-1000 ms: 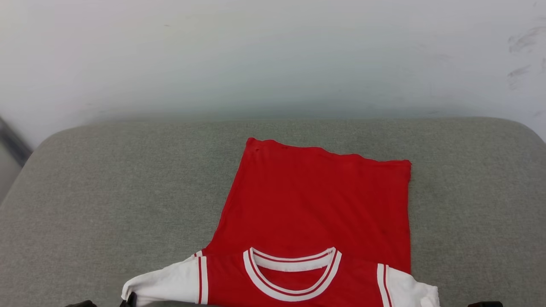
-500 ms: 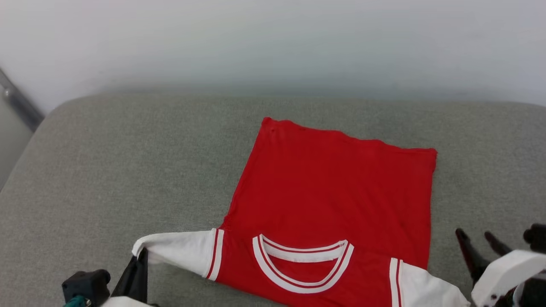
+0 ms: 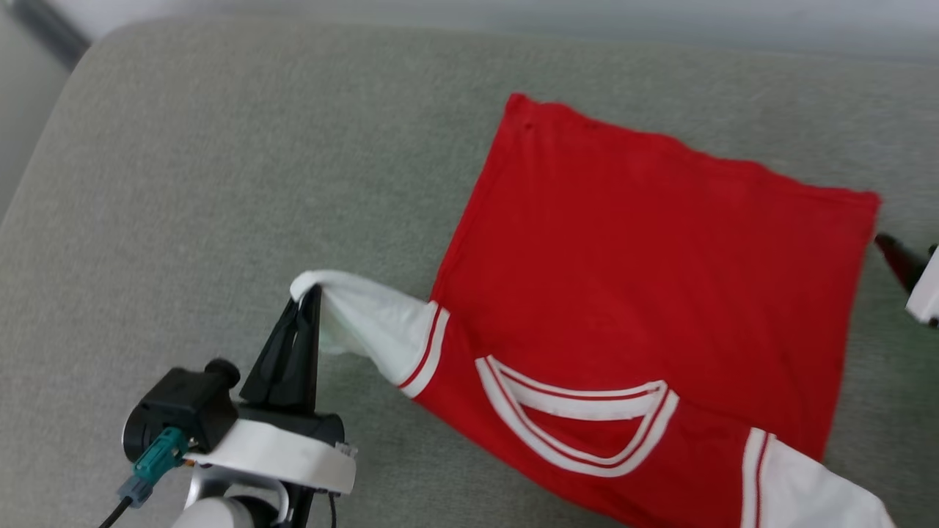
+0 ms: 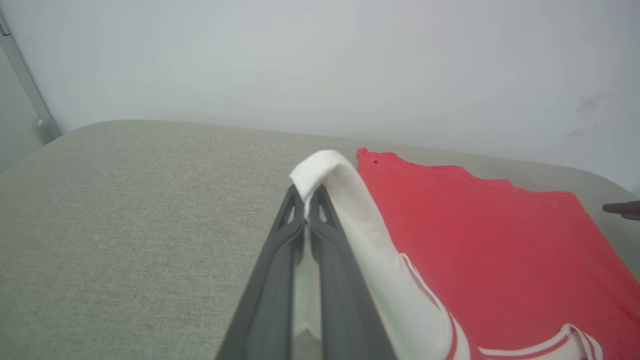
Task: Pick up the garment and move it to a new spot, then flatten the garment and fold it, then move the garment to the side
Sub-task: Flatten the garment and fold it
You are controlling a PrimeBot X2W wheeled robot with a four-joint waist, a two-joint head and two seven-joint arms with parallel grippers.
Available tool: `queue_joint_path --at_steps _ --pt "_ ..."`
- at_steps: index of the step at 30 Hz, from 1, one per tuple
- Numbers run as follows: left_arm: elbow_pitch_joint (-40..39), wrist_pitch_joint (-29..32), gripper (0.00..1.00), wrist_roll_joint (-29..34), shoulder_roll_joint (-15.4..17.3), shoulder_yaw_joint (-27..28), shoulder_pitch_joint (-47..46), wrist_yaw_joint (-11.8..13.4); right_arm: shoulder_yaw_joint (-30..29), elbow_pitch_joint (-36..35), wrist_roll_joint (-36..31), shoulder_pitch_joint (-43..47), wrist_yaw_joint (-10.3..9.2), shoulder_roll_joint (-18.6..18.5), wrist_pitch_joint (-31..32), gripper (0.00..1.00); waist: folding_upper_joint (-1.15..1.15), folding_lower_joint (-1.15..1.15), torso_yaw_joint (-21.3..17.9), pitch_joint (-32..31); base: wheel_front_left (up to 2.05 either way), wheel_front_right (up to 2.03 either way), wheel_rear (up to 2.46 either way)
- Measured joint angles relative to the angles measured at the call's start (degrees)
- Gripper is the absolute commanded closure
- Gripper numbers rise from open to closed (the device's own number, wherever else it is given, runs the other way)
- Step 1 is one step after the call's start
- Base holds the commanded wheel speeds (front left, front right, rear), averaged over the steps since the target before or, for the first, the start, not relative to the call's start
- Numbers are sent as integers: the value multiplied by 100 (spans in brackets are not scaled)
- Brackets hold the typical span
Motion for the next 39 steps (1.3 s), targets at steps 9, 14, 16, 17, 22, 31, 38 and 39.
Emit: queue_joint_path --at_steps 9,14,16,17,22,31,38,39 --pt "333 -282 100 62 -280 -208 -598 -296 -437 610 -553 -1081 1 -149 881 0 0 0 587 796 0 0 0" --pt "592 -344 100 18 -360 -270 -628 -360 -761 677 -815 -1207 1 -100 1228 100 0 -2 748 875 0 0 0" --pt "673 -356 100 -13 -369 -260 -630 -386 -768 675 -881 -1215 0 -53 1232 100 0 -2 733 820 0 0 0" --pt "706 -370 100 -24 -375 -256 -629 -388 -764 670 -904 -1209 0 -25 1229 100 0 -2 721 787 0 0 0" --pt "910 -389 100 -91 -316 -186 -538 -382 -375 469 -1016 -1024 0 4 1025 100 0 -1 606 500 0 0 0" --pt "1143 -342 100 -258 -74 43 37 -177 183 -595 -711 -185 2 -499 1178 100 0 -1 195 -393 0 0 0" --pt "1199 -281 100 -350 121 163 678 44 129 -1356 -397 1775 2 -661 1717 100 0 -2 -261 -1183 0 0 0" --pt "1213 -256 100 -365 156 187 766 65 65 -1421 -328 2104 2 -572 1824 100 0 -2 -332 -1284 0 0 0"
